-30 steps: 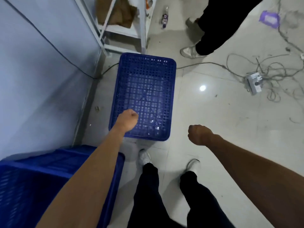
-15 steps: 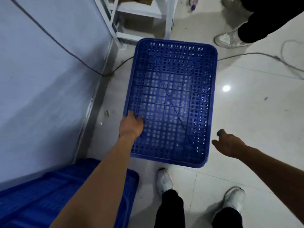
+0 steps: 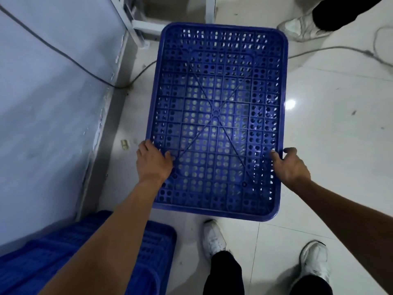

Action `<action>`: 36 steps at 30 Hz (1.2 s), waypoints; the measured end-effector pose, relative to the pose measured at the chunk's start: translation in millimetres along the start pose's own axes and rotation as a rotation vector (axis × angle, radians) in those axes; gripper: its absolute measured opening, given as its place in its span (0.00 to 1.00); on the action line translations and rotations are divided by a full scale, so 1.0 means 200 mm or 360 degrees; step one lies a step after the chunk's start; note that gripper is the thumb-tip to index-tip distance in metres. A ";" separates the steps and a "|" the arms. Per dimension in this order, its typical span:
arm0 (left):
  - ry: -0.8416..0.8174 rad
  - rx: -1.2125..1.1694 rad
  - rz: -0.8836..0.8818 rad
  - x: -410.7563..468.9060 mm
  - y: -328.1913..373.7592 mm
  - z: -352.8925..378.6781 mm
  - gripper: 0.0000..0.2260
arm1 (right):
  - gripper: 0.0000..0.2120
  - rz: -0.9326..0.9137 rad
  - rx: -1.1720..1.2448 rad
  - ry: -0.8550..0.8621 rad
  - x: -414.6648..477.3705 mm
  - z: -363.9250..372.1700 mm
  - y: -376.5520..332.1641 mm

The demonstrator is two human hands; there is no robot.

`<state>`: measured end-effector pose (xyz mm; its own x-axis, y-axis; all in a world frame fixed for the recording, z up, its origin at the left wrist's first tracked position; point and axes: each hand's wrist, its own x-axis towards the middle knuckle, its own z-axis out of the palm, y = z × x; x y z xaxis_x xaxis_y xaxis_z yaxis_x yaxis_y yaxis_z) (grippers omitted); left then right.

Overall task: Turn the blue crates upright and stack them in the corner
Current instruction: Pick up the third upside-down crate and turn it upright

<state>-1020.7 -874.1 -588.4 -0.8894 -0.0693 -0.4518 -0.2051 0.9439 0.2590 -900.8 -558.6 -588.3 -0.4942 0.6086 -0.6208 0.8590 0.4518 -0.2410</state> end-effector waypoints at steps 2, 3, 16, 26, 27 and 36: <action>-0.0054 -0.0059 -0.0086 0.03 -0.01 0.00 0.28 | 0.27 0.0071 0.0105 0.0025 0.01 0.01 -0.02; -0.0085 -0.0099 -0.0131 0.05 -0.02 0.00 0.28 | 0.26 0.0090 0.0174 0.0033 0.01 0.01 -0.03; -0.0562 -0.0419 -0.0342 0.13 -0.10 -0.09 0.31 | 0.18 0.0289 0.0859 -0.0116 0.13 -0.07 0.08; -0.0561 -0.0283 -0.0257 -0.19 0.18 0.03 0.24 | 0.15 0.0338 0.0733 -0.0069 0.14 -0.31 0.47; -0.0558 -0.0281 -0.0237 -0.22 0.22 0.05 0.24 | 0.15 0.0346 0.0732 -0.0055 0.14 -0.33 0.52; -0.0596 -0.0260 -0.0148 -0.52 0.63 0.28 0.18 | 0.17 0.0364 0.0610 0.0025 0.18 -0.64 1.02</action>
<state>-931.6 -730.7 -557.1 -0.6602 -0.0009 -0.7511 -0.3663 0.8734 0.3209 -761.1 -359.9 -564.2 -0.2854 0.6759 -0.6795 0.9324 0.0319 -0.3599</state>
